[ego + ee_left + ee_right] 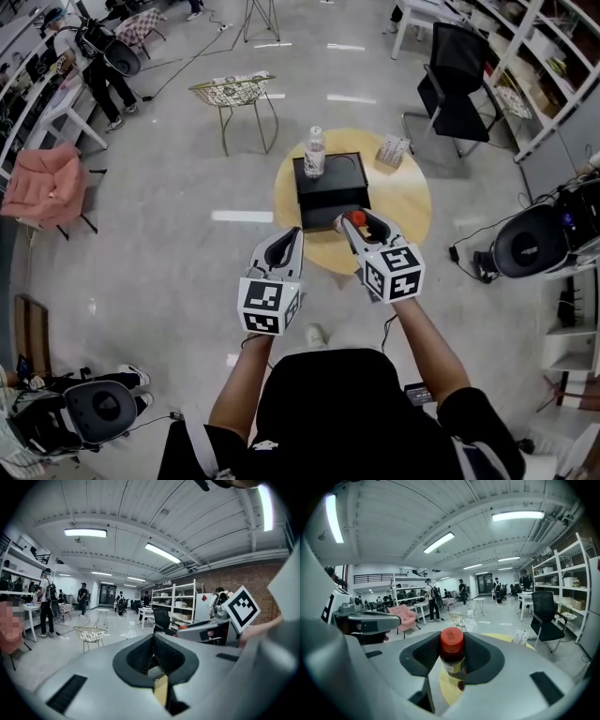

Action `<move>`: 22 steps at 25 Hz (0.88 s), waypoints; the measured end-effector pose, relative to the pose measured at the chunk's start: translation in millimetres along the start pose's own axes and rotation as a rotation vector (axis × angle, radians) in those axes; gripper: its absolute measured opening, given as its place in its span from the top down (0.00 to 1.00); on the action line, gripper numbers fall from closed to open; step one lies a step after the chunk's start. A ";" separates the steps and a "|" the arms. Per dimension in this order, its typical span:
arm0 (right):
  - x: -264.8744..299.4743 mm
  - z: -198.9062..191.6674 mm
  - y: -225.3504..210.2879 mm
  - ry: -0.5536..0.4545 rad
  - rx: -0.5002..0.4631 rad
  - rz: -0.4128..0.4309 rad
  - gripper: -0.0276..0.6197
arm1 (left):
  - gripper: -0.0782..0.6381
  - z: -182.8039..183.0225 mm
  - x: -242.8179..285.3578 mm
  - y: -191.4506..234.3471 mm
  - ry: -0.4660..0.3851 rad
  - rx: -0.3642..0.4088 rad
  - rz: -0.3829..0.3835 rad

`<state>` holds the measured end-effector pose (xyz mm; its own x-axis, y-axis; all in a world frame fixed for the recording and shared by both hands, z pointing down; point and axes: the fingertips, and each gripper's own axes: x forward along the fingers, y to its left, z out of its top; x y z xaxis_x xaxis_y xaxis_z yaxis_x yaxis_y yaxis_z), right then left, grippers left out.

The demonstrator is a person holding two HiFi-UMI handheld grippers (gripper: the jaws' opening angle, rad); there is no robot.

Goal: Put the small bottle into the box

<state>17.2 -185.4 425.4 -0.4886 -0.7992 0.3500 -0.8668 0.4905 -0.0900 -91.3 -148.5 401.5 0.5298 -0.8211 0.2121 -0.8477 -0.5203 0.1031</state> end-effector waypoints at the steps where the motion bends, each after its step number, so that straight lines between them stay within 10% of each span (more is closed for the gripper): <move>1: 3.5 -1.0 -0.6 0.006 0.001 -0.001 0.74 | 0.87 -1.4 1.7 2.0 0.005 -0.001 -0.002; 22: 100.0 -26.7 -56.8 0.114 0.019 -0.010 0.74 | 0.87 -33.4 102.6 59.3 0.118 -0.040 -0.014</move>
<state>20.2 -283.9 490.4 -0.4664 -0.7589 0.4545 -0.8738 0.4753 -0.1030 -88.0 -255.8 461.8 0.5369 -0.7792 0.3234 -0.8418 -0.5199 0.1450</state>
